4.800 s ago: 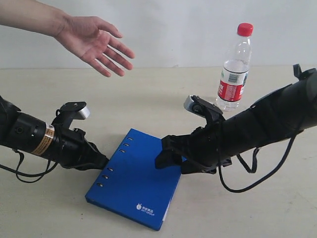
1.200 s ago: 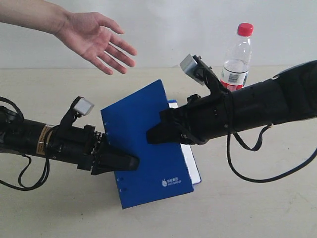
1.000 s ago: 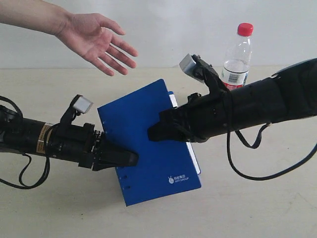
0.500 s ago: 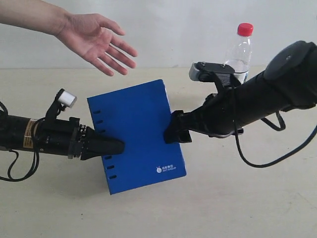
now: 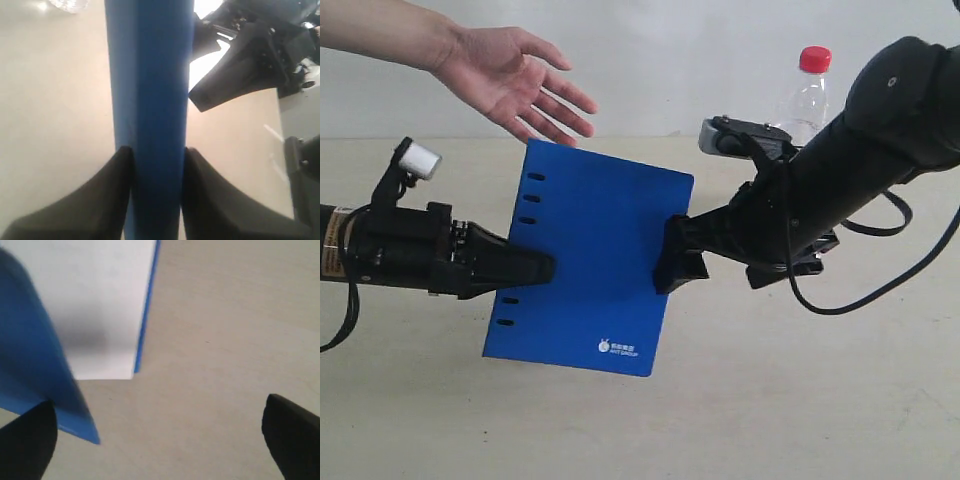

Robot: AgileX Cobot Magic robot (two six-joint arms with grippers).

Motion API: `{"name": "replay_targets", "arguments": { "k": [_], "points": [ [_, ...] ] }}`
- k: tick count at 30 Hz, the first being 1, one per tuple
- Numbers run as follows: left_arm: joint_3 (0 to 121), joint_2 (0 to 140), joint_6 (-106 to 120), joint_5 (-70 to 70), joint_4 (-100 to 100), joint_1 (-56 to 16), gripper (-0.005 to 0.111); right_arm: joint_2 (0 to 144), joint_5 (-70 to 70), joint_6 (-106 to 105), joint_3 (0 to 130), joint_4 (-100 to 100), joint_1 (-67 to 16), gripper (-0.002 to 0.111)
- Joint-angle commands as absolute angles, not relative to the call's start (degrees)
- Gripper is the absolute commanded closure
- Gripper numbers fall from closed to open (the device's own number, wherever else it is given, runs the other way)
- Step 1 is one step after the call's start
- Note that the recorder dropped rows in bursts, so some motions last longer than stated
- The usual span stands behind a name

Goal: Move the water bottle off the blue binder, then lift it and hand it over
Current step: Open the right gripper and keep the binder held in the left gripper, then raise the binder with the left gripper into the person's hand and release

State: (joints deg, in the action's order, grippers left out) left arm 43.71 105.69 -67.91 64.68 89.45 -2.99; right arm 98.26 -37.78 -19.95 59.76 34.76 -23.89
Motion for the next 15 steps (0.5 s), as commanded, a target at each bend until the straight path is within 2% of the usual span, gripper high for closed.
{"name": "replay_targets", "arguments": {
  "k": [1,3,6,9,15],
  "points": [
    [41.6,99.2,-69.5,54.1,88.3,-3.2,0.102,97.8,-39.3,-5.7,60.7,18.8,-23.8,0.006],
    [41.2,97.6,-70.4,51.0,88.2,-3.2,0.102,97.8,-39.4,-5.5,60.7,18.2,-23.8,0.014],
    [40.9,96.8,-70.9,51.1,87.4,-3.2,0.102,97.8,-39.4,-7.2,60.7,19.2,-23.9,0.049],
    [41.5,96.7,-70.0,58.4,87.1,-3.2,0.102,97.8,-39.6,-9.1,60.7,20.1,-23.9,0.107],
    [45.2,96.6,-71.2,58.1,85.0,-3.2,0.102,97.7,-44.5,-9.3,61.9,20.0,-23.9,0.107]
  ]
}}
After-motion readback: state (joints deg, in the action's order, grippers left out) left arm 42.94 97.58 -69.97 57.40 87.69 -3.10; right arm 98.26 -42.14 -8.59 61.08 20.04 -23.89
